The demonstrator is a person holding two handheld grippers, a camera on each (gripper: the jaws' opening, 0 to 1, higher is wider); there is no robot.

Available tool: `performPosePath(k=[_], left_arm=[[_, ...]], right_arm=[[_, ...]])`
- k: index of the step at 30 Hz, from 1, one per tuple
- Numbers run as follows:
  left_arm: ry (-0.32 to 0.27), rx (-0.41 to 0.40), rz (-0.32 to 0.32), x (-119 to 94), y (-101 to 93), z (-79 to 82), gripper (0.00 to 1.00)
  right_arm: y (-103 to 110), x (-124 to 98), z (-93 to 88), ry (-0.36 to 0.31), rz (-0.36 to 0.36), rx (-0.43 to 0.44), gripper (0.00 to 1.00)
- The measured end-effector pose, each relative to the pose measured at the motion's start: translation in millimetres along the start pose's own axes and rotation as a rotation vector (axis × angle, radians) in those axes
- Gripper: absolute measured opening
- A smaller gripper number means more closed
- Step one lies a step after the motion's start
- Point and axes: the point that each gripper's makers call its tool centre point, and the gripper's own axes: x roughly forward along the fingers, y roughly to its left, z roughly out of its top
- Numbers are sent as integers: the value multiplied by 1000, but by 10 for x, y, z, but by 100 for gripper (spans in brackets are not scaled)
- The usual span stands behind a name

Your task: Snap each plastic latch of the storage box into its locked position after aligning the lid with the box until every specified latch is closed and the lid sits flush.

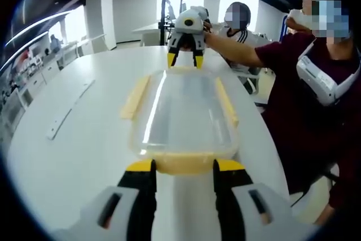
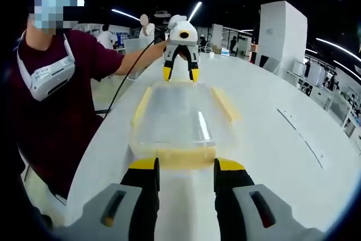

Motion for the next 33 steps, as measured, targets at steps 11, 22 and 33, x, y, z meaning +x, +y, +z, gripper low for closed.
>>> performPosePath(k=[11, 22, 33], left_arm=[[-27, -4, 15, -8, -11, -10, 39], [-72, -12, 46, -94, 40, -28, 38], [-132, -28, 116, -278, 83, -77, 37]], right_arm=[[-8, 0, -18, -4, -4, 20, 36], [-29, -18, -18, -31, -35, 2, 38], [-22, -48, 20, -48, -46, 12, 45]])
